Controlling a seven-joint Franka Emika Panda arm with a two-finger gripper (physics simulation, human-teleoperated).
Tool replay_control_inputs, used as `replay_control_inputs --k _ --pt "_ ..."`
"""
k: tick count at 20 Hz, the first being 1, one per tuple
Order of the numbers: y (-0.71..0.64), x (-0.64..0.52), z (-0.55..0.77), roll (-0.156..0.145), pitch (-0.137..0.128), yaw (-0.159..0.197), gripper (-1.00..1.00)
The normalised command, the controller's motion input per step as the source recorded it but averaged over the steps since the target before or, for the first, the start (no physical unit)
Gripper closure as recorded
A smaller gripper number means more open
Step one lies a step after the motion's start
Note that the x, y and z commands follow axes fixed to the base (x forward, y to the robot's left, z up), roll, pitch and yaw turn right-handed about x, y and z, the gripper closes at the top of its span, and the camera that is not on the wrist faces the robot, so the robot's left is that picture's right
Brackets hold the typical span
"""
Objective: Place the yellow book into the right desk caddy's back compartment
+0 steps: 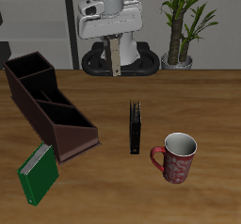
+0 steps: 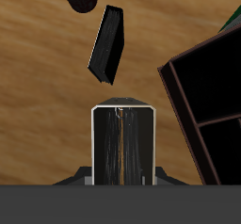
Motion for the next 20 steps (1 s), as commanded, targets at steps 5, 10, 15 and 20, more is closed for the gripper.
replay_control_inputs --k 5,10,15,20 --pt "-0.44 0.02 0.17 -0.051 -0.037 0.093 1.0" --pt "-0.34 0.01 0.04 -0.027 -0.022 0.139 1.0" --pt "-0.4 0.02 0.09 -0.048 -0.014 0.094 1.0" --pt "-0.31 0.09 0.1 -0.03 -0.02 0.11 1.0"
